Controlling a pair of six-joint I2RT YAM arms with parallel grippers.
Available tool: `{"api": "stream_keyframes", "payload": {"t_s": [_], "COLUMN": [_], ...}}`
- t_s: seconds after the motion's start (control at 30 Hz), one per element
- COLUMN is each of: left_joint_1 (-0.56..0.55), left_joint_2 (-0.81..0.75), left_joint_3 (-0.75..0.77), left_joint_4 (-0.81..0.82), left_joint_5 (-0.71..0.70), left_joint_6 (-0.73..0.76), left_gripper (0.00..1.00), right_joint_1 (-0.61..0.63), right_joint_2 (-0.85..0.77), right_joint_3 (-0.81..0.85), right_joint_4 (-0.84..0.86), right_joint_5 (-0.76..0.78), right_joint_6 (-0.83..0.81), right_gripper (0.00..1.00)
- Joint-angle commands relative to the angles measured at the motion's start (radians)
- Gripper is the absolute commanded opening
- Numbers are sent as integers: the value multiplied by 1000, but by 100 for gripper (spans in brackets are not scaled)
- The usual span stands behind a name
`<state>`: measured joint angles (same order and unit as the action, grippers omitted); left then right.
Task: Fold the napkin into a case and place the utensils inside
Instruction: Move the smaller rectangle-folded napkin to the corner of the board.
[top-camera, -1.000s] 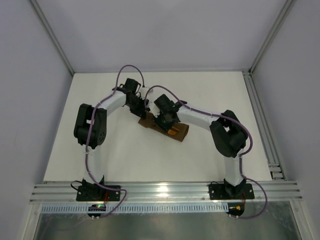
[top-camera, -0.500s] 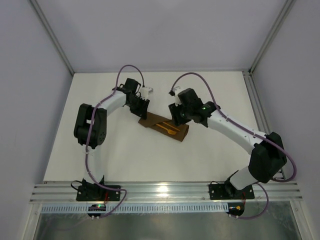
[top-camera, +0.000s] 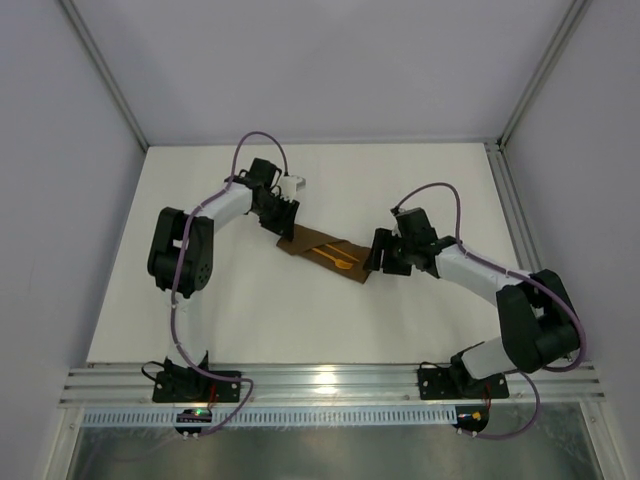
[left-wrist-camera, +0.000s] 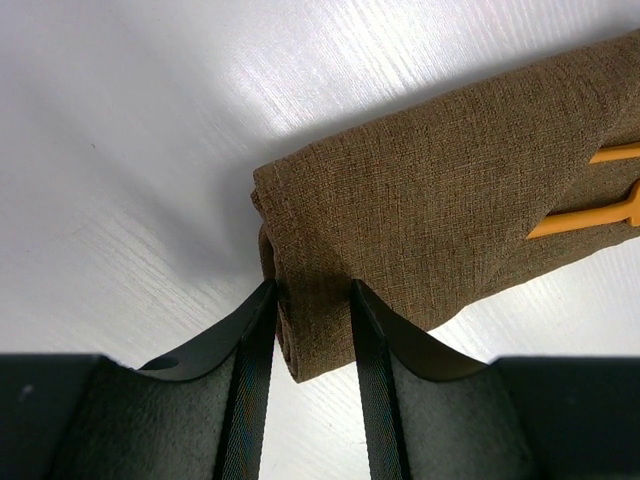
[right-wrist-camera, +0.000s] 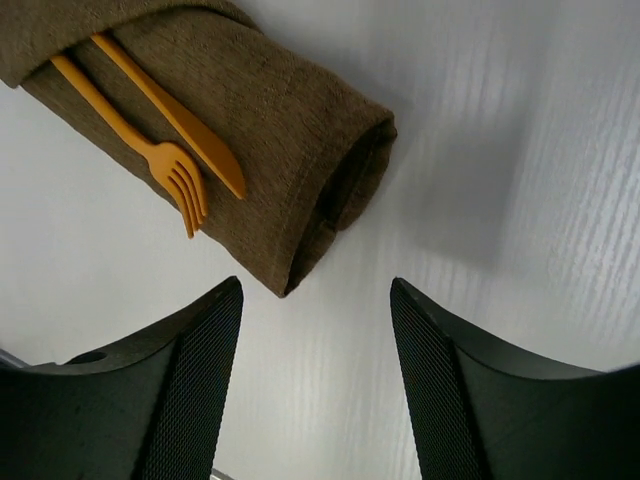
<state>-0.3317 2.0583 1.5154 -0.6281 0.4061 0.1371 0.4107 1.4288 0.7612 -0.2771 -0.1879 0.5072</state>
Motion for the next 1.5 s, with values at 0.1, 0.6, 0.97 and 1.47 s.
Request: {"api": "stream_keyframes", "payload": {"t_s": [0.1, 0.6, 0.97, 1.47], "left_joint_1": [-1, 112, 169, 201], "left_joint_2": [-30, -29, -4, -87], "left_joint_3": [-12, -50, -34, -67], "left_joint_4": [39, 152, 212, 238], "left_joint_5": [-10, -55, -44, -38], "left_joint_6": [-14, -105, -166, -240], "left_gripper": [38, 27, 37, 52], "right_joint_1": [-47, -72, -76, -101], "right_joint_2": [88, 520, 1064, 969], "right_joint_3": [-39, 455, 1366, 1461], "right_joint_4": [228, 121, -278, -186], "right_joint_5": [-87, -82, -116, -42], "right_joint_6": [56, 34, 11, 4], "right_gripper": [57, 10, 19, 60]}}
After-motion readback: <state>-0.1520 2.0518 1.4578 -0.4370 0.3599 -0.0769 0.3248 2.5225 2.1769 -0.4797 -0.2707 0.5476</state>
